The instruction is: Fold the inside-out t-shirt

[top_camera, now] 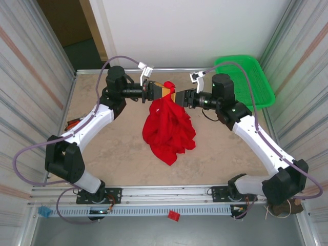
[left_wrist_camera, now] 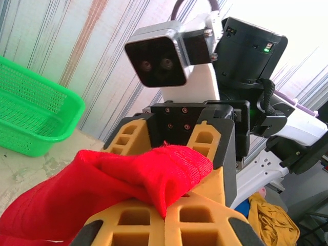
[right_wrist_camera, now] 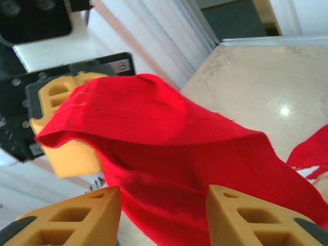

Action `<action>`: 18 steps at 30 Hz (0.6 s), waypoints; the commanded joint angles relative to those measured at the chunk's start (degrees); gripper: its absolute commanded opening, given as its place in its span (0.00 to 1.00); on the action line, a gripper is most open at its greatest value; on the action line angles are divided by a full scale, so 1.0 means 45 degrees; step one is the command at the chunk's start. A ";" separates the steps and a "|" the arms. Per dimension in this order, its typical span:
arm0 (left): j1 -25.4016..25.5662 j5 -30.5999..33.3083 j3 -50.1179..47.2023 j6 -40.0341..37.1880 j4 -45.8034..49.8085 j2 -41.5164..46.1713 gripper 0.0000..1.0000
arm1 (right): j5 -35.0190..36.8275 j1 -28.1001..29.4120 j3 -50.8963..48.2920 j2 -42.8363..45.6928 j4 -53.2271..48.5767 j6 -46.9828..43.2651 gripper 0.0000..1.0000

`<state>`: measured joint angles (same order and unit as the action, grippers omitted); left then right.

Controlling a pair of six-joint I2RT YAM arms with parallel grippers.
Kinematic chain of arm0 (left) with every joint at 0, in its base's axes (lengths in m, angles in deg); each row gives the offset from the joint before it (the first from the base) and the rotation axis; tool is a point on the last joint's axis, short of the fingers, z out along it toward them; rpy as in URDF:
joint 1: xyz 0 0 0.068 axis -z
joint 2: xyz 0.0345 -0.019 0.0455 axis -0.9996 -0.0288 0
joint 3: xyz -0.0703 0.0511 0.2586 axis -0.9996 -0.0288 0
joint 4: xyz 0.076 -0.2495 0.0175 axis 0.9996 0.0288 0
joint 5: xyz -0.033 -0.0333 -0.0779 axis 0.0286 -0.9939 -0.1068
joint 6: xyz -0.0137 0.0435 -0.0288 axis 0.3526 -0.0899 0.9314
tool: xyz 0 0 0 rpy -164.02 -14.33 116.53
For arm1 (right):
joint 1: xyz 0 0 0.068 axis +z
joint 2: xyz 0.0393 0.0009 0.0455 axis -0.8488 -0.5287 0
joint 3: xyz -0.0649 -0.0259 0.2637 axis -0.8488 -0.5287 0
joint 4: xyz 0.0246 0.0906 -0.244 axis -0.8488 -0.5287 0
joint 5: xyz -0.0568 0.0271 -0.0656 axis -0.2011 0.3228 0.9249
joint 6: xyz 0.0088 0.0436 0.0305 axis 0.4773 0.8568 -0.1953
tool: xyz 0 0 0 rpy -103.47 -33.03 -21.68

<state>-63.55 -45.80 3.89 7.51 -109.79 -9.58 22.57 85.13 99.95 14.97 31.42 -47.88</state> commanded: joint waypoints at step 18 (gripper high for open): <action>-0.0061 0.0178 0.0426 -0.0119 0.0120 0.0040 0.00 | -0.0559 -0.0561 0.1156 0.1833 -0.0525 -0.0630 0.00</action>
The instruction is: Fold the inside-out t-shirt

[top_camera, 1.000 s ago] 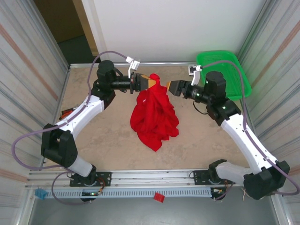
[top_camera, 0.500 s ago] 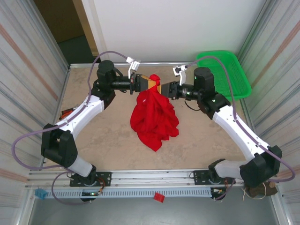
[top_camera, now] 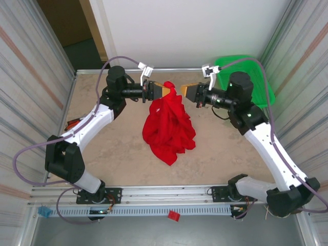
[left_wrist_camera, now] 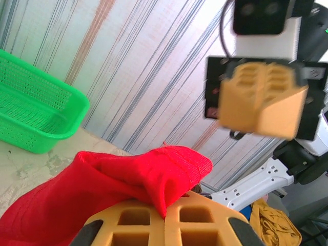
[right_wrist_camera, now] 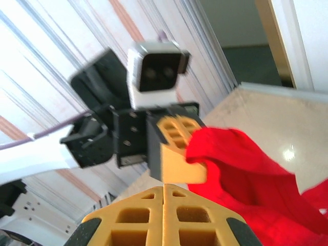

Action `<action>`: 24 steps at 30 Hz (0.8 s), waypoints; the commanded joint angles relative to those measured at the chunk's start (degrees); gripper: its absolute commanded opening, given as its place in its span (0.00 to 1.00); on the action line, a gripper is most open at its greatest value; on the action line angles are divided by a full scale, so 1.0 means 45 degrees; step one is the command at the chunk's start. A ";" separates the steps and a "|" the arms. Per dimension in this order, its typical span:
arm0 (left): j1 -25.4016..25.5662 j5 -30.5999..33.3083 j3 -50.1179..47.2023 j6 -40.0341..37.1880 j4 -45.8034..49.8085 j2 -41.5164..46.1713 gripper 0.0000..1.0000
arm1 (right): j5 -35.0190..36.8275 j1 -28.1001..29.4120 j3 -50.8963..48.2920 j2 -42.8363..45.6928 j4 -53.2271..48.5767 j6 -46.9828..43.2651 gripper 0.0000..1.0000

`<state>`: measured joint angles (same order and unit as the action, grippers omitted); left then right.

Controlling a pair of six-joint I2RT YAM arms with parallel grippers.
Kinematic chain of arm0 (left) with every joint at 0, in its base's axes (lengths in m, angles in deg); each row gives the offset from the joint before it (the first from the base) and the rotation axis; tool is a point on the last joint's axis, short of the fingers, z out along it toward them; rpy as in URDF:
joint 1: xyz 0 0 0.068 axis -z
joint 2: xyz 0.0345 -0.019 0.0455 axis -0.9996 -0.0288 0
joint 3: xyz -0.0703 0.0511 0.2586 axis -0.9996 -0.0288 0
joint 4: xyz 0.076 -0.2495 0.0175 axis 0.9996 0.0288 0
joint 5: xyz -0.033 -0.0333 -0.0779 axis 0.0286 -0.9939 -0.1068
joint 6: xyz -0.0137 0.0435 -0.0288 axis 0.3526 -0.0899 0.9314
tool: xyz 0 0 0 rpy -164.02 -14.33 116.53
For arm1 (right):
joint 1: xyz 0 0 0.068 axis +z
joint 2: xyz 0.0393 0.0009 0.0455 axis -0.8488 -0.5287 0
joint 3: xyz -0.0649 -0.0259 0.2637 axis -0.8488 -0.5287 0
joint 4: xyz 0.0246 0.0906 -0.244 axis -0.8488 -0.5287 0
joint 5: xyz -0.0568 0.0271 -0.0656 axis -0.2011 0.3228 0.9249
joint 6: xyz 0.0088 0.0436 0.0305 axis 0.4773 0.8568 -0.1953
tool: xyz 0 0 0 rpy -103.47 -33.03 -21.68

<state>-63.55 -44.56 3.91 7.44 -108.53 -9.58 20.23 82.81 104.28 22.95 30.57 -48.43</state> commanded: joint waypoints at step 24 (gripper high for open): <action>-0.0079 -0.0240 0.0542 -0.0005 -0.0122 0.0001 0.00 | -0.1079 0.0350 -0.0058 -0.2016 0.0263 -0.0882 0.00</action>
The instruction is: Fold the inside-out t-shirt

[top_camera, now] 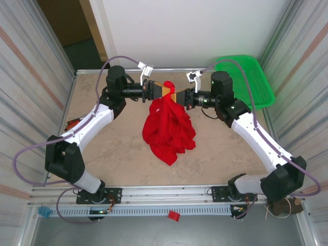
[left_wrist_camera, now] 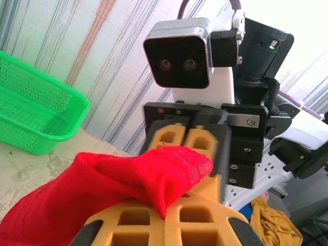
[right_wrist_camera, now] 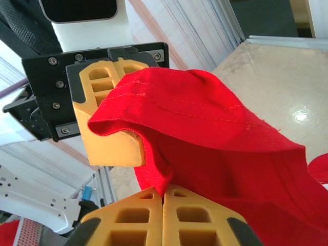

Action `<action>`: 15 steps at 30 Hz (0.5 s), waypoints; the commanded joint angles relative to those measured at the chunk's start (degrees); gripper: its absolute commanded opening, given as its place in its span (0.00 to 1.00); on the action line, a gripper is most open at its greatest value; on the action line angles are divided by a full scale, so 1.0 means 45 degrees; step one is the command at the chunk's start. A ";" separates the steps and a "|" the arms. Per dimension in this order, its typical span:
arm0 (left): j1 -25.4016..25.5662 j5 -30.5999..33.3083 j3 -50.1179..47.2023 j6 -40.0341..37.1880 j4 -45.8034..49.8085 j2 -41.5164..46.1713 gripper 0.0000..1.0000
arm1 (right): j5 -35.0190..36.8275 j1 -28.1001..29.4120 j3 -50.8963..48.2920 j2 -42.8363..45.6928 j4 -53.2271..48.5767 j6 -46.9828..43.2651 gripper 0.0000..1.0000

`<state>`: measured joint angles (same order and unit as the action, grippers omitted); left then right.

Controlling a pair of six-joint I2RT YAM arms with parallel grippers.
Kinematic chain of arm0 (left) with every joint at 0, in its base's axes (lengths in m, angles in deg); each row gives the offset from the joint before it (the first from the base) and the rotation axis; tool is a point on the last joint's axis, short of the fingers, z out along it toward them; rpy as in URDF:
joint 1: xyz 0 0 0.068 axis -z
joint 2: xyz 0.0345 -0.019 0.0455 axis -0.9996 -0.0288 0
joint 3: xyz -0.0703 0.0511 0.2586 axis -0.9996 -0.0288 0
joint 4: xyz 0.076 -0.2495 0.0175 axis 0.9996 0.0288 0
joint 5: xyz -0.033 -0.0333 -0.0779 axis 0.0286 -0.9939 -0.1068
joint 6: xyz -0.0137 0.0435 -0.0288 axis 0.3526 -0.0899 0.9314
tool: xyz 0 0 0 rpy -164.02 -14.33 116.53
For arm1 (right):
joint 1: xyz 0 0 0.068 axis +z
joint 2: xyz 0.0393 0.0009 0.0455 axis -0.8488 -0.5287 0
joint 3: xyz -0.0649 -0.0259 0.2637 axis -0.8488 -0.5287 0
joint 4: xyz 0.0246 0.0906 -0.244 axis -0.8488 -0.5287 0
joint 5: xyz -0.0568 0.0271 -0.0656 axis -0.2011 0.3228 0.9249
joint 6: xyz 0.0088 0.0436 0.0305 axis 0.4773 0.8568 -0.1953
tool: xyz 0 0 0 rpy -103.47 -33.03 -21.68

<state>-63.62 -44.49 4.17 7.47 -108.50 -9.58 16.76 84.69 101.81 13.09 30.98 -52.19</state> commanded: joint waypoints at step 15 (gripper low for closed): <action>0.0456 0.3145 -0.1363 -0.3108 0.2374 0.1170 0.50 | 0.0844 -0.1030 0.2006 0.1633 -0.0280 0.0876 0.00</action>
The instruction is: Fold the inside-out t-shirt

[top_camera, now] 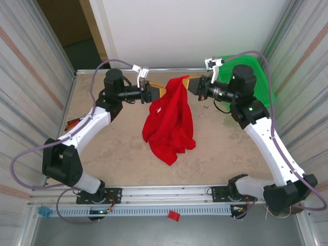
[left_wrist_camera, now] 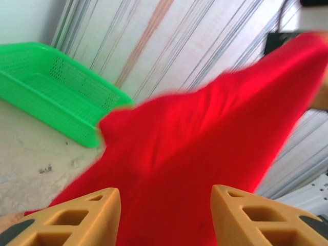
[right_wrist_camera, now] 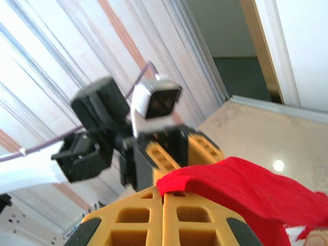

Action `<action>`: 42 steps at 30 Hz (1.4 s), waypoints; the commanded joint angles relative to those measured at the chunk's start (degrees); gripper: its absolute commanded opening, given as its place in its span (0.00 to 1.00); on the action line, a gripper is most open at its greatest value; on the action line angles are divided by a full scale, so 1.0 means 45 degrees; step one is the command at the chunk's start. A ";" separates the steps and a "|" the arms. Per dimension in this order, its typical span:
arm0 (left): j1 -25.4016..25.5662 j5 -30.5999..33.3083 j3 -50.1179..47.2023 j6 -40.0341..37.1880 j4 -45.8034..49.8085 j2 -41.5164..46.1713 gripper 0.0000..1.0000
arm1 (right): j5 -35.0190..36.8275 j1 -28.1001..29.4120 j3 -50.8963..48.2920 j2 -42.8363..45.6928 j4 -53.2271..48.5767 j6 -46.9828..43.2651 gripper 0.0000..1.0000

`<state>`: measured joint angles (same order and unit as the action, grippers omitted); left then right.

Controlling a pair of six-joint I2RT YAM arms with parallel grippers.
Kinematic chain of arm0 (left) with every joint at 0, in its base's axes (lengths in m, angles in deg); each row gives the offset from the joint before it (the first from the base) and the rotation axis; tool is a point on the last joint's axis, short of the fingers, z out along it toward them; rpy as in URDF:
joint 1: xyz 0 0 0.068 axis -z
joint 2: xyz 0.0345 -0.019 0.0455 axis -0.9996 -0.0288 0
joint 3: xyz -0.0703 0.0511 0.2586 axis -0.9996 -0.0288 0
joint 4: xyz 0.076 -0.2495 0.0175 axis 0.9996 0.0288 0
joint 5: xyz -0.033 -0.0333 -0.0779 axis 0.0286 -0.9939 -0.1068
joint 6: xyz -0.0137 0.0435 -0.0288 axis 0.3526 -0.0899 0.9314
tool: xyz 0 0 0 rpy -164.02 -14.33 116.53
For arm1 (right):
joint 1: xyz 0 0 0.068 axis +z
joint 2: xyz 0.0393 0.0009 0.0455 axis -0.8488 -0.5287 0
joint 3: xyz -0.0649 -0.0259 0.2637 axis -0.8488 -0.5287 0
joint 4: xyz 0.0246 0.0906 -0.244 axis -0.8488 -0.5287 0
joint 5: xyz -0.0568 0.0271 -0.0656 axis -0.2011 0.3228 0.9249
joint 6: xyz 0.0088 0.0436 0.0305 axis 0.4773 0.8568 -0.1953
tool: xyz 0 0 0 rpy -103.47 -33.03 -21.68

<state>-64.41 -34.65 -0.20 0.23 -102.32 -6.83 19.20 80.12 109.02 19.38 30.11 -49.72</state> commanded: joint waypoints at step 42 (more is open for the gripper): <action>0.0786 0.8171 -0.1753 -0.0718 0.3157 -0.3332 0.00 | 0.4276 -0.2107 -0.1821 0.2904 -0.3154 0.0560 0.00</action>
<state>-60.58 2.09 -9.23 -2.94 -86.76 -24.93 39.62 71.05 97.13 32.83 15.40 -47.20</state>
